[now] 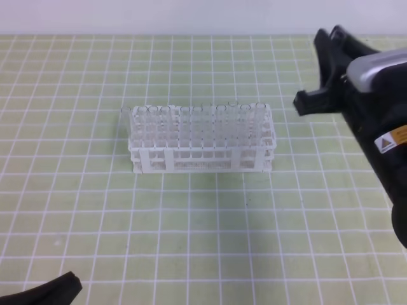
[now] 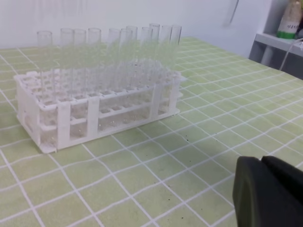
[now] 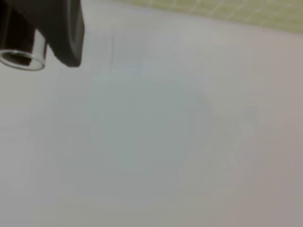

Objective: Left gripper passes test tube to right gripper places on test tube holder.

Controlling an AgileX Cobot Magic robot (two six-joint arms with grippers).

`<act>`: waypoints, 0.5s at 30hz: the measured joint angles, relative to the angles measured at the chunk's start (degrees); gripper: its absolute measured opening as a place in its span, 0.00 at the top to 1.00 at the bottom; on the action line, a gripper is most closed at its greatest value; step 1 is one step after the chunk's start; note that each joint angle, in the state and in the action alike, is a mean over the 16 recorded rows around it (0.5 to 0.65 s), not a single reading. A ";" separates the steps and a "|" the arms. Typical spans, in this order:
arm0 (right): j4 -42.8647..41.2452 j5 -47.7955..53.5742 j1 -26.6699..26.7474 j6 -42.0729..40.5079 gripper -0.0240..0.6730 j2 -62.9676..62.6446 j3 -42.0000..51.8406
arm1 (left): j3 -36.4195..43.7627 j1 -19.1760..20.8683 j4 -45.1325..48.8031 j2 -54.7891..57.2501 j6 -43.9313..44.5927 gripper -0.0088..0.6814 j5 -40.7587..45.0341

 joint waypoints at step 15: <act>-6.04 1.91 -0.29 2.57 0.83 6.27 -3.08 | 0.45 -0.04 0.85 0.21 0.12 0.99 0.36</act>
